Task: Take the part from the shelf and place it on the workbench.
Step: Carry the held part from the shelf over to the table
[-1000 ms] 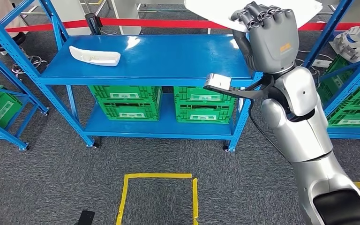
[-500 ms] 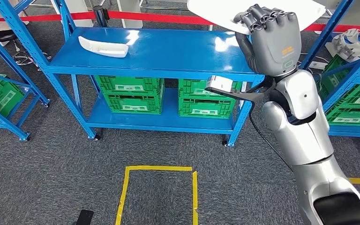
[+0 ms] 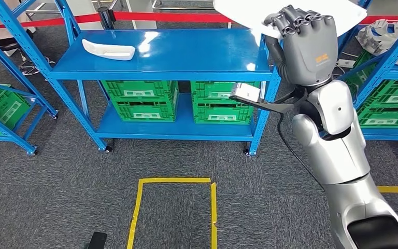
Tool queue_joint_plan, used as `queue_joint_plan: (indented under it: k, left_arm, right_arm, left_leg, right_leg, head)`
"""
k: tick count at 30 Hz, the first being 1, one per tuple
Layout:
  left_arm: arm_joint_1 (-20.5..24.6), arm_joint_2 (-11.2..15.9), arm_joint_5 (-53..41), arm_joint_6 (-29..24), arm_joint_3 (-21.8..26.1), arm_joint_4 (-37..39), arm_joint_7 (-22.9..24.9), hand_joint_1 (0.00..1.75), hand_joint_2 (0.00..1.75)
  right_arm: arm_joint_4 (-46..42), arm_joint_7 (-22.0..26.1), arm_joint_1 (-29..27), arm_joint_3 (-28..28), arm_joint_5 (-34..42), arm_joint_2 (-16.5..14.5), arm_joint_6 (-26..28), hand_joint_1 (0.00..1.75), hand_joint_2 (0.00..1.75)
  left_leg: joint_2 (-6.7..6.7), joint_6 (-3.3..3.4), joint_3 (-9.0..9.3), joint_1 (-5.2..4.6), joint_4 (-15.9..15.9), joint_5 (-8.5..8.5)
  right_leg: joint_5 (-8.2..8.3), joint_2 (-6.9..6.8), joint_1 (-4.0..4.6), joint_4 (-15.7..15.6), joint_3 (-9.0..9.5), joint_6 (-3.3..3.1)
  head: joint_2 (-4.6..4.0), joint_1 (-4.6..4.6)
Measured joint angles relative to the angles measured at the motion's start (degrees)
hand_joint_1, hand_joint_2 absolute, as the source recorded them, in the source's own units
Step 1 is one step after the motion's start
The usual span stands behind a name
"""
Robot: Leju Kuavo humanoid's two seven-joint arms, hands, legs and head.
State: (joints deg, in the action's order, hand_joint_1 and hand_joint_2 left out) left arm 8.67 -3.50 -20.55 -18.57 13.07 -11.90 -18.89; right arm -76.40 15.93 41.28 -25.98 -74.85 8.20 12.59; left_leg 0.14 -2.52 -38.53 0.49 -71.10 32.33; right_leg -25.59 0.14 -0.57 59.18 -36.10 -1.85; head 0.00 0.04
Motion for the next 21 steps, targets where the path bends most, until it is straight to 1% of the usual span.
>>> queue_joint_plan:
  k: [1, 2, 3, 4, 7, 9, 12, 15, 21]
  left_arm:
    - [0.05, 0.01, -0.11, 0.04, 0.0, -0.03, -0.94, 0.0, 1.75]
    - [0.13, 0.02, -0.24, 0.07, 0.0, -0.07, -1.67, 0.0, 1.75]
    - [0.2, 0.01, -0.32, 0.09, 0.0, -0.1, -2.07, 0.0, 1.75]
    - [0.25, -0.02, -0.35, 0.09, 0.0, -0.13, -2.23, 0.0, 1.75]
    - [0.21, -0.14, -0.37, 0.1, 0.0, -0.13, -2.36, 0.0, 1.75]
    - [0.2, -0.14, -0.37, 0.1, 0.0, -0.13, -2.36, 0.0, 1.75]
    - [0.2, -0.14, -0.37, 0.1, 0.02, -0.13, -2.36, 0.0, 1.75]
    - [0.2, -0.17, -0.43, 0.37, 0.02, -0.13, -2.34, 0.0, 1.75]
    - [0.25, -0.18, -1.14, 0.44, 0.02, -0.13, -1.55, 0.0, 1.75]
  right_arm:
    - [-0.11, -0.01, -0.07, 0.04, -0.01, 0.0, 0.0, 1.75, 1.75]
    - [-0.24, -0.03, -0.1, 0.12, -0.01, 0.01, 0.02, 1.75, 1.75]
    - [-0.36, -0.05, -0.11, 0.2, -0.02, 0.02, 0.03, 1.75, 1.75]
    - [-0.45, -0.07, -0.13, 0.26, -0.03, 0.03, 0.03, 1.75, 1.75]
    - [-0.5, -0.08, -0.26, 0.4, -0.08, 0.09, 0.01, 1.75, 1.75]
    - [-0.53, -0.09, -0.29, 0.5, -0.08, 0.11, 0.0, 1.75, 1.75]
    - [-0.57, -0.08, -0.3, 0.57, -0.08, 0.11, 0.0, 1.75, 1.75]
    - [-0.58, -0.07, -0.3, 0.63, -0.08, 0.11, 0.0, 1.75, 1.75]
    - [-0.58, 0.16, -0.32, 1.02, -0.16, 0.16, 0.11, 1.75, 1.75]
  left_leg:
    - [0.0, 0.34, 2.95, -0.06, 4.47, -1.21]
    - [0.02, 0.7, 5.5, -0.2, 8.53, -2.08]
    - [0.04, 1.03, 7.17, -0.32, 11.49, -2.61]
    - [0.07, 1.21, 7.98, -0.4, 12.98, -2.74]
    - [0.09, 1.55, 7.9, -0.48, 13.23, -3.27]
    - [0.06, 1.85, 7.64, -0.54, 13.17, -3.52]
    - [0.06, 2.14, 7.38, -0.58, 13.12, -3.77]
    - [0.06, 2.26, 7.21, -0.65, 12.98, -3.86]
    - [0.07, 2.29, 7.15, -0.72, 12.89, -3.87]
  right_leg:
    - [0.27, -0.01, 0.01, 0.04, -0.23, 0.16]
    - [0.51, -0.03, 0.11, 0.07, -0.43, 0.39]
    - [0.71, -0.04, 0.2, 0.09, -0.57, 0.64]
    - [0.7, -0.05, 0.31, 0.07, -0.66, 0.64]
    - [1.18, -0.1, 0.46, -0.16, -0.81, 0.56]
    - [1.72, -0.13, 0.42, -0.44, -0.87, 0.99]
    - [2.17, -0.12, 0.38, -0.79, -0.9, 1.3]
    - [2.41, -0.12, 0.31, -0.91, -0.94, 1.54]
    - [2.52, -0.12, 0.26, -0.94, -0.99, 1.71]
  head:
    - [0.0, 0.0]
    - [0.0, 0.02]
    - [0.0, 0.02]
    - [0.0, 0.04]
    - [0.0, 0.09]
    - [0.0, 0.1]
    - [0.0, 0.1]
    - [0.0, 0.1]
    - [0.0, 0.11]
